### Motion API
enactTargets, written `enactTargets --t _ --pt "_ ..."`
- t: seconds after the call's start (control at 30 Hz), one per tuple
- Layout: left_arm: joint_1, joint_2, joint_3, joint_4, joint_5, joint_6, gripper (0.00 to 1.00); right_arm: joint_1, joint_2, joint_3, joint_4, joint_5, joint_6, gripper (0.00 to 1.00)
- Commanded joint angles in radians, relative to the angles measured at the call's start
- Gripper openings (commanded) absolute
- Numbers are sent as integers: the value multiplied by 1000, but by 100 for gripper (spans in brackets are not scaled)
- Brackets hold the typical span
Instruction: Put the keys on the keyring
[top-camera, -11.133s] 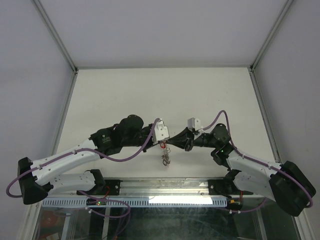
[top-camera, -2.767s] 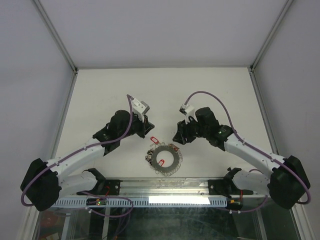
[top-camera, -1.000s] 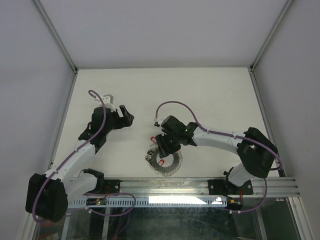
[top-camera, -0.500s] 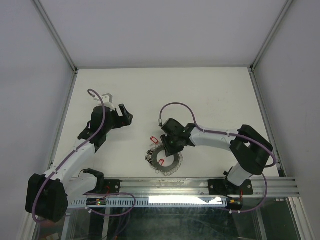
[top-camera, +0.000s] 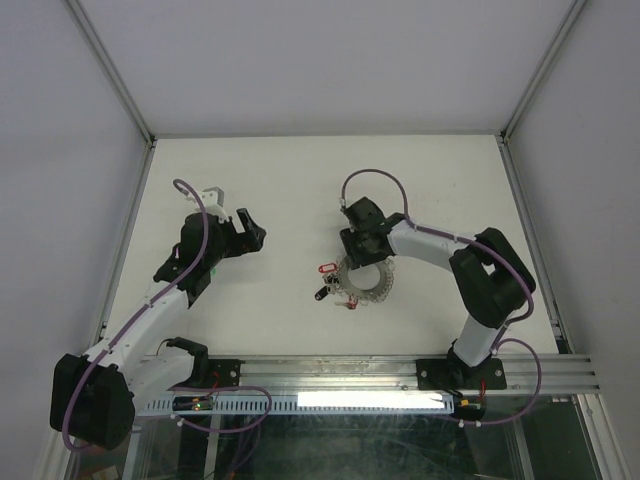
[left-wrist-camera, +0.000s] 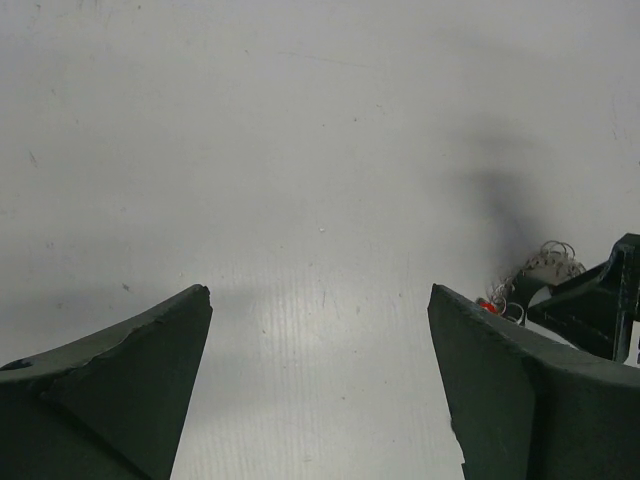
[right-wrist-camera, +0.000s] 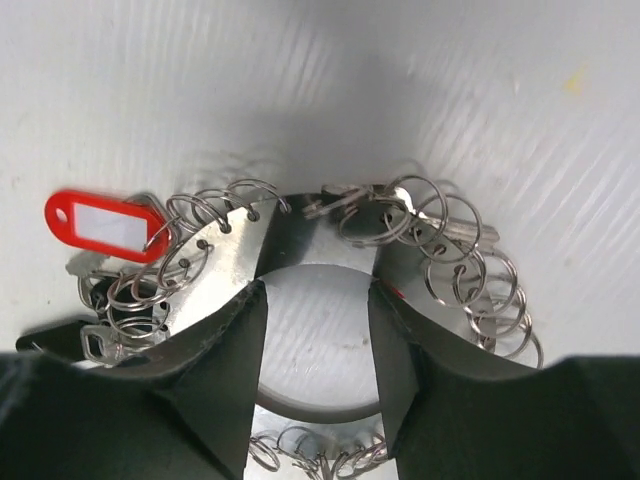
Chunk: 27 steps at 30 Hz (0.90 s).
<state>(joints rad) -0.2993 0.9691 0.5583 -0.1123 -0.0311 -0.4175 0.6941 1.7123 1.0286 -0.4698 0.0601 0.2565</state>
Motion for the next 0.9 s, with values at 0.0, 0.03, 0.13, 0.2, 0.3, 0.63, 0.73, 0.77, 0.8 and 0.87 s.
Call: enactTargets --t 0.0,0.03,0.13,0.2,0.3,0.63,0.73,0.77,0.8,0.87 --pt "6 18 30 23 40 10 88 -5 0 83 59 -105 -142 49" --pt "6 25 30 26 50 8 88 0 -24 80 78 -160 -137 49" --pt "5 39 23 43 78 2 88 23 -76 66 98 -236 -113 50" --pt "5 46 17 56 91 0 88 53 -73 82 67 -209 -122 50" --pt "5 49 10 63 99 11 88 120 -49 119 18 -172 -199 51" --pt "6 -38 -1 31 45 27 88 162 94 304 -68 -130 -528 69" --pt "6 -71 -1 9 20 36 87 152 167 401 -182 -140 -544 69" --pt "5 -75 -2 2 16 37 87 153 182 420 -204 -123 -523 69" --pt "6 -78 -2 -3 12 37 88 151 195 435 -217 -92 -482 68" --pt "6 -77 -5 -5 14 34 88 146 201 436 -222 -60 -372 64"
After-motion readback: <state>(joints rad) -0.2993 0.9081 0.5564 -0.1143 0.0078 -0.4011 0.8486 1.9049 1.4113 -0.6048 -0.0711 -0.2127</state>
